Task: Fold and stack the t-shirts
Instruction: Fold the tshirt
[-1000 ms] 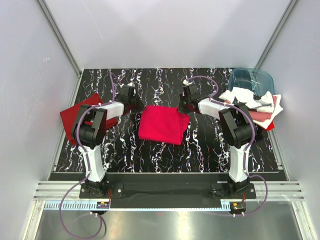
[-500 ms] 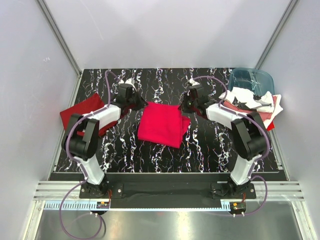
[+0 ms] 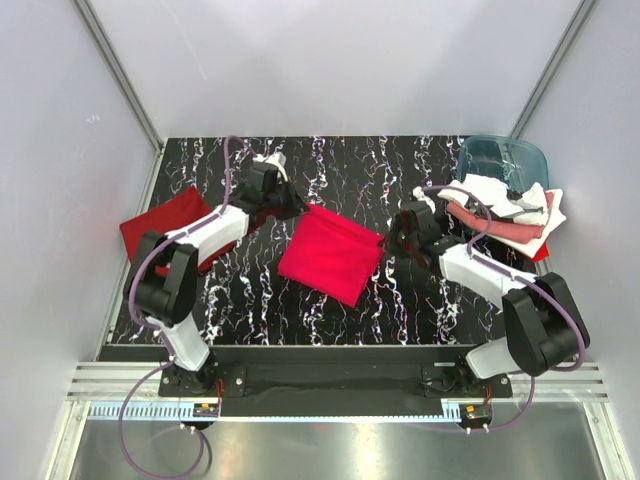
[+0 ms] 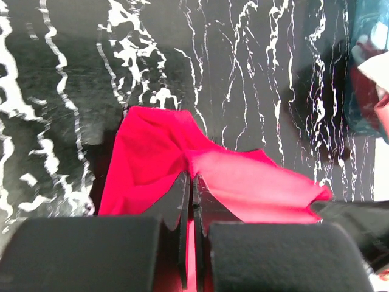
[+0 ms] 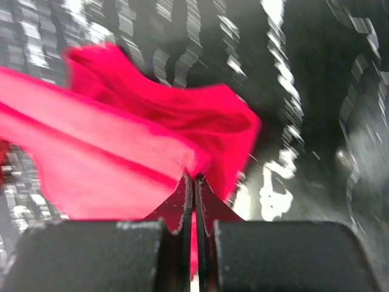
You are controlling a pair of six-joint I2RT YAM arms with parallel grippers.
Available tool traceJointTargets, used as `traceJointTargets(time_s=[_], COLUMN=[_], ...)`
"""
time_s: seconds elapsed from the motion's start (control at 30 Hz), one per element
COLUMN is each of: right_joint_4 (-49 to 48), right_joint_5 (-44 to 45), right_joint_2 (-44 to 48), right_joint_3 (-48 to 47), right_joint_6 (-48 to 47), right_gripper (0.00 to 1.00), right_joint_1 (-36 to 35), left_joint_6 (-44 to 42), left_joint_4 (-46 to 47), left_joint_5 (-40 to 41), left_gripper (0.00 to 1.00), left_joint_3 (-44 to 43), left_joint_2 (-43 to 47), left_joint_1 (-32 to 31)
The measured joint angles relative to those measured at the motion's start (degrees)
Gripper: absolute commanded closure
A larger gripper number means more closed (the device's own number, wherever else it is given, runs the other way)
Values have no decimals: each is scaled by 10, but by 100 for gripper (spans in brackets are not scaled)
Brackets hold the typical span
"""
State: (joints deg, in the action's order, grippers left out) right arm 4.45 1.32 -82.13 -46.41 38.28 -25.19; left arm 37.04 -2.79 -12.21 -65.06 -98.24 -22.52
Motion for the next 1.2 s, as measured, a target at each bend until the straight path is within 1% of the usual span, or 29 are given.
traceJointTargets(time_s=[0.07,0.13,0.3,0.43,0.6,0.67,0.8,0.83,0.9,0.93,1.0,1.03,1.1,1.17,1.2], right_joint_4=[0,1,2,-1,-8,-6,2,11,33,38,53,59,67,74,75], right_joint_5=[6,10,29,39,41,39,27,21,20,20,21,22,23,24,25], right_joint_2=[-2,-18,-94,-119,-129,-148,-230,-256,-304,-321,-337,-338,-331,-312,-297], right_joint_3=[26,31,5,4,-2,-24,-123,-158,-232,-257,-286,-290,-290,-276,-260], right_joint_6=[13,19,26,40,45,44,31,24,7,0,-15,-22,-30,-36,-36], right_gripper=[100,100,100,100,100,100,100,98,91,76,63,51,45,40,40], right_joint_1=[0,0,0,0,10,17,38,42,46,47,47,47,47,47,47], left_joint_6=[-2,-5,-12,-17,-22,-23,-22,-21,-19,-16,-14,-12,-7,-4,-3], left_joint_4=[-10,-17,-41,-62,-82,-83,-92,-94,-99,-101,-104,-105,-105,-106,-108], left_joint_5=[-9,-16,-22,-28,-30,-29,-16,-13,-10,-7,4,11,23,36,41], left_gripper=[100,100,100,100,100,100,100,98,93,78,64,60,52,48,46], left_joint_3=[-25,-46,-98,-146,-160,-160,-160,-160,-160,-160,-159,-156,-144,-127,-118], left_joint_2=[-25,-53,-128,-187,-209,-209,-209,-209,-209,-209,-208,-206,-194,-176,-163], left_joint_1=[-2,-7,-7,-7,-7,-7,-6,-4,1,3,5,7,9,9,9])
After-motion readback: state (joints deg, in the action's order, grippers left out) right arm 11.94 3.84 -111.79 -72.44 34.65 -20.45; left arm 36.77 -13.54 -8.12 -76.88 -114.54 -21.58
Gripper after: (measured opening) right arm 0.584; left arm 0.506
